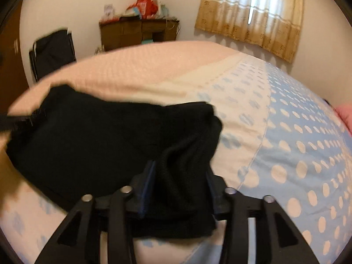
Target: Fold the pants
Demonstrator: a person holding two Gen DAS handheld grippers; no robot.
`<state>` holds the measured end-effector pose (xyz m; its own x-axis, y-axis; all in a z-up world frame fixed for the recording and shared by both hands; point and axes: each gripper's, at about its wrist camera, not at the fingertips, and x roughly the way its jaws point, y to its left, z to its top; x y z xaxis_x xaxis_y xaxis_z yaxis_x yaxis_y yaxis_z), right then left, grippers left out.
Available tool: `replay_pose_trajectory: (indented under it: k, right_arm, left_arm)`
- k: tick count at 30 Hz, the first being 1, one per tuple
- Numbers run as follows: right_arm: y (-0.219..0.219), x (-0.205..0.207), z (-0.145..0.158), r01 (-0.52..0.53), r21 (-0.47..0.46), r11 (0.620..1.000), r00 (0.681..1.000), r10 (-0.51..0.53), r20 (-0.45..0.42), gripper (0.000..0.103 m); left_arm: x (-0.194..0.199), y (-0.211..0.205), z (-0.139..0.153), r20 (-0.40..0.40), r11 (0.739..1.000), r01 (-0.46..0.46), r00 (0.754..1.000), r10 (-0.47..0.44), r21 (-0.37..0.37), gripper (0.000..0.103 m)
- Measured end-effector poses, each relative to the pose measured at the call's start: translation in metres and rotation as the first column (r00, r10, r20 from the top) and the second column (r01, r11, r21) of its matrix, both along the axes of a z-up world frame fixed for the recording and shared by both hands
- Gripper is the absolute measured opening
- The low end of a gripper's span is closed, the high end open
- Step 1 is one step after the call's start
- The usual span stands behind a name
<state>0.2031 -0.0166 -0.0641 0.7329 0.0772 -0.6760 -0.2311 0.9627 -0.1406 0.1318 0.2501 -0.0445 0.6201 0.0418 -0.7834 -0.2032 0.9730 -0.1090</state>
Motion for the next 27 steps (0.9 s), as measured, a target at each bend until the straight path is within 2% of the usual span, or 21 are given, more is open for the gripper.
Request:
replay_pose_trajectory:
  k: [1,2,3,4,6,8,10,12,13,14,16,18,20,22,23,25,27]
  right_arm:
    - [-0.006,-0.001,-0.002,-0.001,-0.017,1.000,1.000,0.001,0.001,0.068]
    - [-0.012,-0.003,0.000,-0.011,-0.004,1.000,1.000,0.011,0.002,0.068]
    - [-0.017,-0.007,0.003,-0.009,0.020,1.000,1.000,0.009,0.005,0.068]
    - [-0.026,-0.013,0.010,0.021,0.050,0.999,1.000,-0.022,0.019,0.068]
    - [-0.038,-0.025,0.026,0.075,0.120,0.990,0.995,-0.082,0.056,0.068]
    - [-0.054,-0.043,0.043,0.130,0.204,0.970,0.984,-0.152,0.096,0.068]
    - [-0.051,-0.064,0.057,0.149,0.245,0.958,0.975,-0.185,0.127,0.068]
    - [-0.042,-0.073,0.061,0.140,0.258,0.956,0.975,-0.178,0.131,0.049]
    - [-0.034,-0.075,0.061,0.121,0.279,0.953,0.982,-0.156,0.110,0.028]
    - [-0.029,-0.074,0.058,0.106,0.297,0.949,0.987,-0.137,0.085,0.021]
    - [-0.015,-0.074,0.048,0.088,0.308,0.947,0.994,-0.105,0.039,0.021]
    - [-0.005,-0.067,0.034,0.105,0.258,0.960,0.994,-0.110,0.007,0.021]
    - [-0.002,-0.052,0.009,0.133,0.242,0.961,0.986,-0.104,-0.131,0.021]
    - [-0.005,-0.048,-0.009,0.157,0.251,0.955,0.973,-0.106,-0.205,0.021]
    - [-0.009,-0.054,-0.006,0.158,0.274,0.949,0.978,-0.112,-0.174,0.021]
    - [-0.015,-0.065,0.002,0.206,0.297,0.932,0.972,-0.158,-0.175,0.021]
    - [-0.023,-0.083,0.014,0.221,0.395,0.892,0.973,-0.173,-0.154,0.022]
  left_arm:
    - [0.000,0.005,0.001,-0.001,1.000,0.002,1.000,-0.002,-0.011,0.070]
    - [-0.001,0.010,0.003,-0.009,1.000,0.000,1.000,0.000,-0.015,0.073]
    - [-0.003,0.017,0.006,-0.015,1.000,-0.014,1.000,0.014,-0.010,0.082]
    - [-0.009,0.026,0.011,-0.011,1.000,-0.029,1.000,0.029,-0.003,0.085]
    - [-0.022,0.036,0.023,0.019,0.998,-0.054,0.998,0.054,0.018,0.085]
    - [-0.036,0.040,0.034,0.053,0.990,-0.117,0.992,0.113,0.078,0.087]
    - [-0.046,0.044,0.039,0.084,0.979,-0.162,0.985,0.153,0.126,0.087]
    - [-0.050,0.033,0.041,0.098,0.977,-0.150,0.986,0.136,0.151,0.087]
    - [-0.051,0.024,0.041,0.101,0.979,-0.131,0.988,0.116,0.155,0.087]
    - [-0.051,0.016,0.040,0.101,0.982,-0.114,0.990,0.099,0.153,0.087]
    - [-0.053,-0.001,0.031,0.083,0.986,-0.069,0.995,0.057,0.149,0.087]
    - [-0.050,-0.013,0.015,0.037,0.984,-0.046,0.999,0.040,0.174,0.087]
    - [-0.045,-0.023,0.001,-0.014,0.978,-0.040,0.999,0.044,0.207,0.087]
    - [-0.052,-0.024,-0.003,0.003,0.975,-0.046,0.999,0.047,0.219,0.088]
    - [-0.056,-0.024,-0.001,0.010,0.973,-0.049,0.999,0.048,0.227,0.089]
    - [-0.063,-0.025,0.006,0.005,0.971,-0.039,0.999,0.039,0.235,0.089]
    - [-0.072,-0.027,0.013,0.013,0.970,-0.028,1.000,0.025,0.241,0.089]
